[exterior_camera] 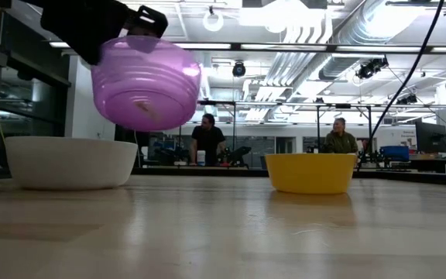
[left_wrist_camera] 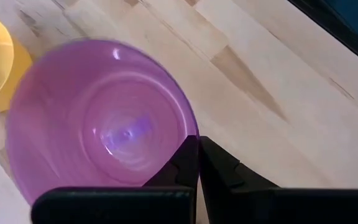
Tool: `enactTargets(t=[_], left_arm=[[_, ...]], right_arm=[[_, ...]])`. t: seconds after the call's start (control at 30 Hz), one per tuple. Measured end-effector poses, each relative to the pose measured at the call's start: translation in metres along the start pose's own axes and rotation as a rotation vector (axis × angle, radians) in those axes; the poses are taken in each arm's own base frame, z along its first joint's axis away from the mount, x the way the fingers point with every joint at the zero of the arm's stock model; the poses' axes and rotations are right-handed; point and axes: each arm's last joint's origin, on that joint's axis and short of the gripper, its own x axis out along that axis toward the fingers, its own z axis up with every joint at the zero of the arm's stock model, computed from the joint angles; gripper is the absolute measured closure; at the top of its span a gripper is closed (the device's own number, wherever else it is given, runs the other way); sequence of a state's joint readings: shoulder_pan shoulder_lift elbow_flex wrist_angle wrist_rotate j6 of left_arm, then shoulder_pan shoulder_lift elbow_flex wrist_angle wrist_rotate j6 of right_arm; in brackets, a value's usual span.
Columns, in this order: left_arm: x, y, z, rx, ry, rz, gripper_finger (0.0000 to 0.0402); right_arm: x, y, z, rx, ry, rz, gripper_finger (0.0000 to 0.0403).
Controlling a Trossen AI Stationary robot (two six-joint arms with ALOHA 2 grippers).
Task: Nest bowls inside each other
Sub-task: Stack the violet bowl on the blue bowl
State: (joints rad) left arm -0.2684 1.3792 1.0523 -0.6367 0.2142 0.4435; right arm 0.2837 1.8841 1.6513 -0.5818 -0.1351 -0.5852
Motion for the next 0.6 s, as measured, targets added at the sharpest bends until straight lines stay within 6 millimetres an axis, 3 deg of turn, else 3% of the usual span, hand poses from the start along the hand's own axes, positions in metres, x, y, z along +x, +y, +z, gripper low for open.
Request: enactTargets(t=[0.27,0.6], left_arm=[[0.0,0.0,-0.001,-0.017,0.008,-0.005,0.0401],[0.0,-0.002,-0.006,-0.158,0.077,0.01,0.0401]], right_arm=[[-0.006,0.003,0.006,0.075,-0.022,-0.009,0.0276],[-0.005,0.016,0.006,0.228,0.032,0.039,0.0276]])
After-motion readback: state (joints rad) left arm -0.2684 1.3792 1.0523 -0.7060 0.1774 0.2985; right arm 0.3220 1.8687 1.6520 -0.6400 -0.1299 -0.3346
